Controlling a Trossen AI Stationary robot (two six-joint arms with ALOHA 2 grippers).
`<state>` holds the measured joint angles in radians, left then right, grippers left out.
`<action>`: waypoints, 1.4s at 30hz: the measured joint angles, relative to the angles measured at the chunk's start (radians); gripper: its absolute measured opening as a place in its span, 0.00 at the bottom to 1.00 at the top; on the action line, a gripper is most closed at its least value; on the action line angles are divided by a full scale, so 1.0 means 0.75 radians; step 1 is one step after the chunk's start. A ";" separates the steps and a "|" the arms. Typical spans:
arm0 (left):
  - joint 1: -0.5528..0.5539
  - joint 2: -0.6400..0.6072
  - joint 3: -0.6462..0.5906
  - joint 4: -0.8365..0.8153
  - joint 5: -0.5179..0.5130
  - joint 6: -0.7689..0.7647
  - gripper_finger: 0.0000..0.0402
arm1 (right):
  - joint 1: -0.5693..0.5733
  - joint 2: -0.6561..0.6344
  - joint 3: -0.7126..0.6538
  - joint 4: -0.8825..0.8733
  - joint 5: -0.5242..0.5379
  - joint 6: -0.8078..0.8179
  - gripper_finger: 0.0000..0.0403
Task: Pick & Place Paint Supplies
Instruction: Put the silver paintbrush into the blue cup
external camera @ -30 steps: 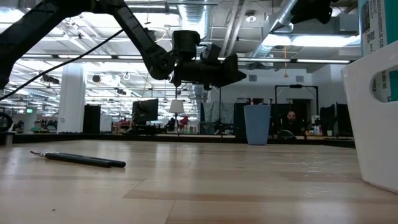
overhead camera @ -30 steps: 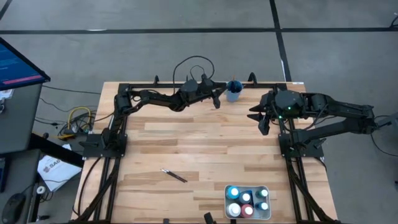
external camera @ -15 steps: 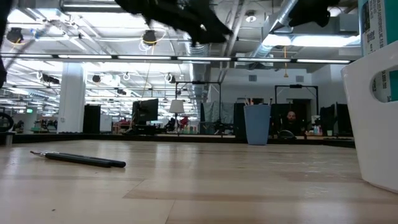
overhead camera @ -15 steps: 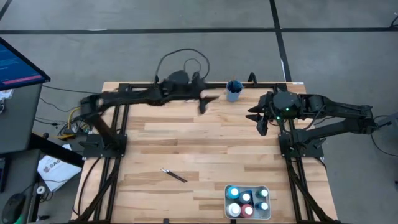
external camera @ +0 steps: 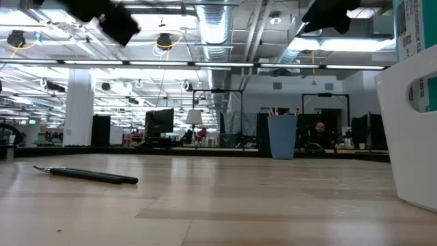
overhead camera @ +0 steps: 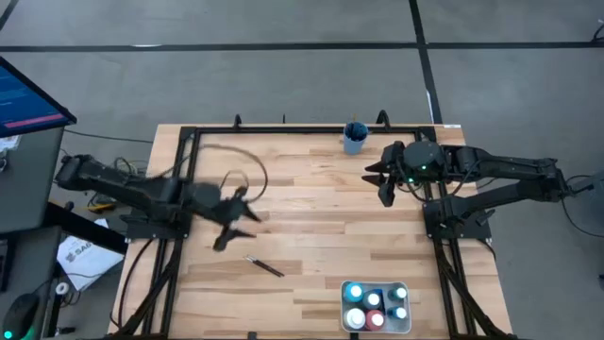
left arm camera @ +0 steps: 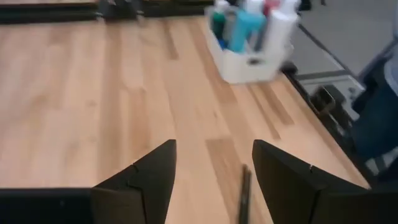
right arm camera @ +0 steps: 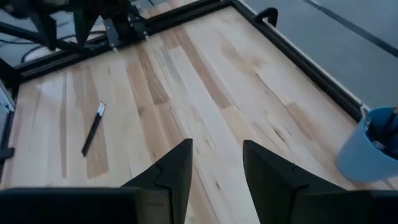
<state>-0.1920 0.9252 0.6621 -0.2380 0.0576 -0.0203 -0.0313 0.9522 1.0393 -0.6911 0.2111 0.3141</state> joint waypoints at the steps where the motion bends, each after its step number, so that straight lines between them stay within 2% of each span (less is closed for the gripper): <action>1: -0.043 -0.020 -0.080 0.076 -0.013 -0.012 0.51 | 0.003 0.010 -0.001 0.000 0.000 0.002 0.33; 6: -0.183 -0.027 -0.400 0.406 -0.133 -0.052 0.51 | 0.004 0.085 -0.001 0.048 -0.001 0.016 0.33; 11: -0.245 0.044 -0.525 0.518 -0.159 -0.103 0.51 | 0.003 0.158 0.000 0.075 -0.005 0.037 0.33; 19: -0.294 0.256 -0.563 0.549 -0.249 -0.087 0.51 | 0.003 0.199 -0.001 0.117 -0.005 0.092 0.33; 24: -0.297 0.375 -0.564 0.573 -0.186 -0.089 0.51 | 0.003 0.196 -0.001 0.137 -0.005 0.126 0.33; 30: -0.365 0.464 -0.564 0.583 -0.169 -0.090 0.51 | 0.004 0.199 0.000 0.138 -0.005 0.141 0.33; 36: -0.395 0.501 -0.563 0.611 -0.210 -0.128 0.51 | 0.004 0.199 0.000 0.138 -0.005 0.141 0.33; 39: -0.395 0.502 -0.563 0.616 -0.213 -0.169 0.47 | 0.004 0.199 0.000 0.137 -0.005 0.141 0.33; 42: -0.394 0.503 -0.563 0.617 -0.224 -0.237 0.39 | 0.004 0.199 0.000 0.136 -0.005 0.141 0.33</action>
<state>-0.4877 1.3022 0.2401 0.2245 -0.1100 -0.1981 -0.0284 1.1015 1.0393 -0.5888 0.2073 0.4202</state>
